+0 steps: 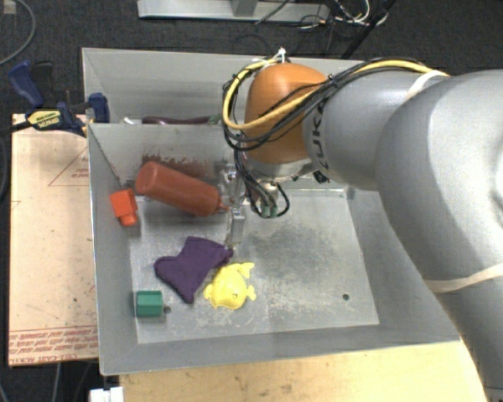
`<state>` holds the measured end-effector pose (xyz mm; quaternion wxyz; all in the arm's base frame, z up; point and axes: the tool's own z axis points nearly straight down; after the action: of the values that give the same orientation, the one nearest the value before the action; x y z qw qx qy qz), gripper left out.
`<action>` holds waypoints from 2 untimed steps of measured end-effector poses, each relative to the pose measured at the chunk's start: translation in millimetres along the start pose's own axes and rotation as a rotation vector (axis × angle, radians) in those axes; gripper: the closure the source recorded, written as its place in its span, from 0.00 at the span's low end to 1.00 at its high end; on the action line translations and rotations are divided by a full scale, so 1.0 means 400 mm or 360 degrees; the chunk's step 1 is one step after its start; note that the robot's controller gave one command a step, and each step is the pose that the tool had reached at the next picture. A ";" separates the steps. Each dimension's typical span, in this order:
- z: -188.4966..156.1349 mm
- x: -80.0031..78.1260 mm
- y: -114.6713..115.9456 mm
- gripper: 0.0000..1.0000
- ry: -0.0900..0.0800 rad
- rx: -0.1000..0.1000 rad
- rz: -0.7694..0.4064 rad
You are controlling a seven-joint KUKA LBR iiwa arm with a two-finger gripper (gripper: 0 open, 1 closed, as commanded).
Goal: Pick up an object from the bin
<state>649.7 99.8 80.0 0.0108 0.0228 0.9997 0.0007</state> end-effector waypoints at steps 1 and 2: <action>0.036 0.021 0.032 0.00 0.0026 -0.0002 -0.0067; -0.024 0.008 0.098 1.00 -0.0005 -0.0003 0.0064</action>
Offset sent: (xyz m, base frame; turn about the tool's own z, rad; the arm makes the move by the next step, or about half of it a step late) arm -0.0022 0.0382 0.0095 0.0422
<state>648.1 139.0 89.7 0.0125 0.0429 0.9990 0.0018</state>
